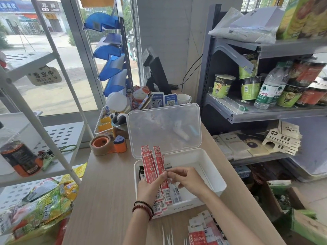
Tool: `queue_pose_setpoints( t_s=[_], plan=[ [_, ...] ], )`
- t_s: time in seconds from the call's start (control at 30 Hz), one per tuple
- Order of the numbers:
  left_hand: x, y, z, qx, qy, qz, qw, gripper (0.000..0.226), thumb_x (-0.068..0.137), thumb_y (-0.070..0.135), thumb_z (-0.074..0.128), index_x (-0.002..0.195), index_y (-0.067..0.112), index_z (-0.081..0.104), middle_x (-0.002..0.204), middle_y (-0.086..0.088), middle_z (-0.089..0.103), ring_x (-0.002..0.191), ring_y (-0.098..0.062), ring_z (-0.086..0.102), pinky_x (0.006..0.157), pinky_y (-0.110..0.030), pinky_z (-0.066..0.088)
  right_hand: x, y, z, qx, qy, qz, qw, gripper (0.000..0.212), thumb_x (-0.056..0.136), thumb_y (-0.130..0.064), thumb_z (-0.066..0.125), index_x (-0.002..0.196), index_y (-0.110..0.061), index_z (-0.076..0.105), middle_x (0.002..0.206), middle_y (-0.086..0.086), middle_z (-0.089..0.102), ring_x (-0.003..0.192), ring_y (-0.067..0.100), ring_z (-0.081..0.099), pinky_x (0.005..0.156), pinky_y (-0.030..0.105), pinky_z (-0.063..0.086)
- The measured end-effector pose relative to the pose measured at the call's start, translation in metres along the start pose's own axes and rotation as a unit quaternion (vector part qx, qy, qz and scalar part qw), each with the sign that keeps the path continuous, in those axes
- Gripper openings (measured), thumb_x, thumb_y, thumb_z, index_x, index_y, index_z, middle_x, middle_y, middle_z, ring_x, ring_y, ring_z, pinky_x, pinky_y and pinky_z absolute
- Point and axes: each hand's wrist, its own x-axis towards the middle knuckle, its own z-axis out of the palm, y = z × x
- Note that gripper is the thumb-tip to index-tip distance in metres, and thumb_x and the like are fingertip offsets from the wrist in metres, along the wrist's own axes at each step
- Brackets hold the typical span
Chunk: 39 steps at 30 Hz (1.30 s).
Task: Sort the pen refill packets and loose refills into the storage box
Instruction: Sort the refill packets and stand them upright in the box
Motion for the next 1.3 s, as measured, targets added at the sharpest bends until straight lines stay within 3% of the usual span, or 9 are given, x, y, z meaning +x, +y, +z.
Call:
queue_pose_setpoints(
  t_s=[0.1,0.43,0.63,0.8,0.93,1.07,1.2,1.3],
  plan=[
    [0.0,-0.001,0.0,-0.005,0.002,0.003,1.0,0.023,0.078,0.03,0.074,0.096,0.017,0.069,0.087,-0.006,0.074,0.079,-0.022,0.072,0.074,-0.036,0.058,-0.002,0.002,0.006,0.039,0.001,-0.004,0.999,0.025,0.087,-0.028,0.07,0.111,-0.021,0.073,0.094,-0.004,0.076,0.081,0.005,0.07,0.063,0.017,0.051],
    [0.001,0.0,0.0,-0.007,-0.012,-0.003,1.0,0.019,0.079,0.03,0.073,0.092,0.016,0.07,0.082,-0.006,0.074,0.074,-0.02,0.071,0.066,-0.03,0.056,-0.005,0.004,0.006,0.043,0.006,-0.001,0.999,0.021,0.086,-0.029,0.071,0.106,-0.024,0.073,0.089,-0.001,0.076,0.08,0.008,0.07,0.065,0.022,0.056],
    [0.003,-0.001,-0.003,-0.008,-0.011,0.0,1.0,0.016,0.086,0.02,0.067,0.096,0.008,0.069,0.083,-0.011,0.074,0.074,-0.025,0.071,0.068,-0.034,0.057,-0.005,0.002,0.008,0.044,0.019,0.004,0.999,0.021,0.087,-0.028,0.07,0.106,-0.019,0.072,0.09,-0.005,0.076,0.082,0.01,0.073,0.059,0.021,0.055],
    [-0.003,0.003,-0.001,-0.007,-0.051,0.01,0.999,0.01,0.089,0.01,0.061,0.096,0.004,0.066,0.073,-0.008,0.072,0.058,-0.013,0.07,0.049,-0.021,0.053,-0.003,0.0,0.009,0.044,0.051,0.024,0.997,0.019,0.084,-0.033,0.073,0.097,-0.018,0.073,0.088,0.001,0.076,0.074,0.01,0.072,0.051,0.017,0.048],
    [-0.004,0.002,-0.001,0.008,-0.046,0.013,0.999,0.011,0.085,0.015,0.068,0.093,0.007,0.067,0.08,-0.01,0.073,0.064,-0.015,0.071,0.055,-0.023,0.055,-0.002,0.002,0.01,0.035,0.065,0.03,0.997,0.018,0.082,-0.032,0.075,0.094,-0.018,0.074,0.088,0.001,0.076,0.071,0.009,0.07,0.051,0.016,0.047],
    [-0.003,0.001,-0.001,0.018,-0.065,0.004,0.998,0.023,0.078,0.015,0.075,0.098,0.008,0.067,0.09,-0.012,0.074,0.081,-0.025,0.073,0.079,-0.04,0.058,-0.002,0.002,0.011,0.014,0.079,0.025,0.996,0.017,0.083,-0.035,0.074,0.094,-0.021,0.074,0.088,-0.003,0.075,0.078,0.01,0.07,0.055,0.017,0.049],
    [-0.003,0.004,-0.002,0.026,-0.067,-0.001,0.997,0.02,0.079,0.016,0.074,0.096,0.009,0.067,0.086,-0.011,0.075,0.077,-0.024,0.073,0.074,-0.038,0.059,-0.003,0.001,0.013,0.01,0.103,0.023,0.994,0.02,0.083,-0.035,0.074,0.094,-0.019,0.073,0.087,-0.002,0.075,0.077,0.009,0.069,0.055,0.017,0.049],
    [-0.003,0.006,-0.003,0.007,-0.079,-0.014,0.997,0.016,0.083,0.014,0.069,0.098,0.008,0.067,0.087,-0.012,0.075,0.079,-0.026,0.073,0.08,-0.046,0.057,-0.003,-0.002,0.014,0.006,0.115,0.019,0.993,0.026,0.078,-0.04,0.077,0.092,-0.018,0.073,0.084,-0.003,0.075,0.073,0.007,0.068,0.053,0.016,0.048]
  ],
)
